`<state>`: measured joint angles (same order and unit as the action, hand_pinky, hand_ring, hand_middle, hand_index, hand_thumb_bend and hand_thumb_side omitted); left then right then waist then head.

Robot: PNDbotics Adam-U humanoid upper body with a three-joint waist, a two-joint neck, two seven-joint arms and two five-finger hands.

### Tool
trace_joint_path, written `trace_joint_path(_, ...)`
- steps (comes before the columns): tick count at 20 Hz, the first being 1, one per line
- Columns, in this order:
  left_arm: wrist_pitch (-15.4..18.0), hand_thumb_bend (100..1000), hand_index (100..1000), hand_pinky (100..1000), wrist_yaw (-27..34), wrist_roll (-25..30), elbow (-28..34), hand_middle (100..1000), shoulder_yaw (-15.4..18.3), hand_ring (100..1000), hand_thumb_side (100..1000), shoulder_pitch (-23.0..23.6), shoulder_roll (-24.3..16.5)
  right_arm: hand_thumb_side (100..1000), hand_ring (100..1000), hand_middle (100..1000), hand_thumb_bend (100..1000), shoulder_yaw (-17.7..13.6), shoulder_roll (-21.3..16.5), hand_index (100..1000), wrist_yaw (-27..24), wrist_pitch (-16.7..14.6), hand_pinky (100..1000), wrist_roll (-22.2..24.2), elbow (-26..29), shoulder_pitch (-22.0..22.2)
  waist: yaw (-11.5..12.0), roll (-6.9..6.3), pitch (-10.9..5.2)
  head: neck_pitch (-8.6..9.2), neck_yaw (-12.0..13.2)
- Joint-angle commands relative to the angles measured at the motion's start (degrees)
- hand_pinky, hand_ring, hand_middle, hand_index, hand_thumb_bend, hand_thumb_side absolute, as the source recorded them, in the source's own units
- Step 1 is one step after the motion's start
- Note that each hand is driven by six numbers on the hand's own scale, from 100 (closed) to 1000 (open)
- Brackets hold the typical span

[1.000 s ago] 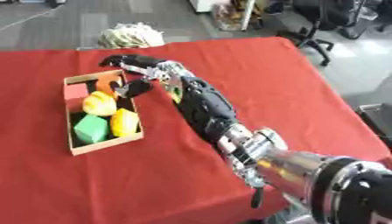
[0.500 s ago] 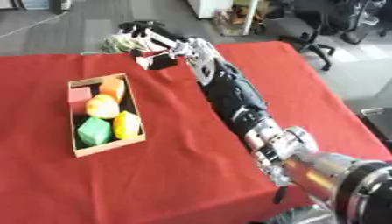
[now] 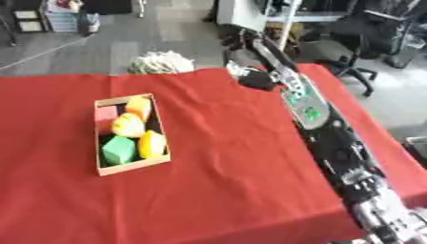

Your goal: Pick up objects on the table and place them in the box.

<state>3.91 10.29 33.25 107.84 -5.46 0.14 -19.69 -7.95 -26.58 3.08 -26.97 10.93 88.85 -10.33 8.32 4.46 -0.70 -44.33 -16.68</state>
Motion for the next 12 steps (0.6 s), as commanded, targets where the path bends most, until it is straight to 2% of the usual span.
trace_joint_path(1,-0.27,100,861,655,-0.05,-2.15,0.15,604,0.65,594,934,0.44,0.43,426,759,753,100,-2.27,1.86,912,-3.91,2.47,703,0.56,5.41,3.44,-0.94,-1.21,-1.43,0.21,4.68)
trace_joint_path(4,-0.51,100,859,654,-0.45,-3.45,-0.38,605,0.51,596,963,1.39,1.26,478,738,732,100,-2.66,5.22,901,-5.20,4.09,683,1.50,7.46,7.62,-3.15,-1.70,-1.80,0.21,8.87)
trace_joint_path(7,-0.51,100,853,649,-1.09,-4.68,-0.99,604,0.50,594,967,1.90,1.68,511,673,694,100,-3.11,9.46,889,-5.95,5.56,656,2.16,8.62,10.75,-5.25,-1.70,-1.69,0.21,12.57)
trace_joint_path(10,-0.38,100,850,647,-2.12,-5.93,-1.59,602,0.30,594,982,2.00,1.61,498,641,669,100,-3.84,13.57,880,-5.91,6.96,639,1.87,9.32,13.63,-7.48,-1.34,-1.02,0.21,14.75)
trace_joint_path(12,-0.16,100,847,645,-2.93,-6.61,-1.99,598,0.04,593,992,1.98,1.71,491,625,654,100,-4.09,14.96,871,-5.76,7.54,631,1.25,9.63,15.24,-8.32,-1.34,-0.48,0.21,15.73)
